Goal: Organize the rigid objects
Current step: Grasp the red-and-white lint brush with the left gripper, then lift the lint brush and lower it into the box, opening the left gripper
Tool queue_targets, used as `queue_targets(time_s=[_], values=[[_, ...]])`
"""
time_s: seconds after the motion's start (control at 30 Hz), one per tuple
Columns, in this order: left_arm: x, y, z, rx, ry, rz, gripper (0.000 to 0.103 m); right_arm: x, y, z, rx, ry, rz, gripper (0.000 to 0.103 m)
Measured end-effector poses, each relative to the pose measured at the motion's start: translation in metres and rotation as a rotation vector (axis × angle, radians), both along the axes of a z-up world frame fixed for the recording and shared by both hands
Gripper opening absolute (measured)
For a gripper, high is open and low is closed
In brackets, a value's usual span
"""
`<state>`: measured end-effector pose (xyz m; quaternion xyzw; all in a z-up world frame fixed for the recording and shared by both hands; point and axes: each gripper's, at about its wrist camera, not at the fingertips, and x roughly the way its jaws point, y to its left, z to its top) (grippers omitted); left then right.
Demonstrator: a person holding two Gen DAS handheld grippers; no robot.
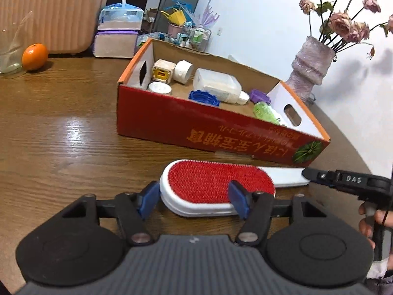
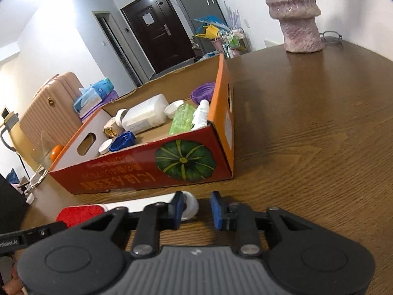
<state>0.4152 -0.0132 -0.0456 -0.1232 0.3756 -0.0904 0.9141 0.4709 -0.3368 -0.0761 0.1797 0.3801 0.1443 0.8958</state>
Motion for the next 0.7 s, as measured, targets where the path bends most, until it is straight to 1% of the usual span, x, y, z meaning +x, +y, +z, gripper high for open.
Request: queue_targets(time_s=[0.1,0.17,0.2,0.27,0.33,0.43,0.57,0.6,0.7], values=[[0.006,0.005,-0.002,-0.032,0.022,0.004,0.063,0.005,-0.001,-0.001,0.034,0.024,0.000,0.012],[0.008,0.006,-0.002,-0.028,0.021,-0.003,0.061,0.007,-0.003,-0.001,0.051,0.036,-0.004,0.012],[0.007,0.006,-0.001,-0.021,0.018,-0.008,0.059,0.007,-0.004,-0.002,0.062,0.048,-0.010,0.012],[0.000,0.005,0.003,0.002,-0.004,-0.006,0.057,0.003,-0.002,0.000,0.045,0.051,-0.001,0.012],[-0.017,0.000,0.012,0.056,-0.059,-0.017,0.057,-0.011,0.004,0.005,0.018,0.031,0.013,0.012],[-0.058,-0.002,0.027,0.097,-0.177,-0.032,0.057,-0.050,0.007,0.020,0.022,-0.059,0.002,0.012],[-0.124,0.002,0.042,0.089,-0.315,-0.049,0.057,-0.122,0.013,0.043,0.006,-0.220,-0.039,0.012],[-0.138,0.004,0.044,0.084,-0.341,-0.056,0.057,-0.146,0.017,0.048,-0.010,-0.275,-0.058,0.012],[-0.186,0.007,0.050,0.074,-0.433,-0.070,0.057,-0.205,0.025,0.055,-0.025,-0.391,-0.110,0.012]])
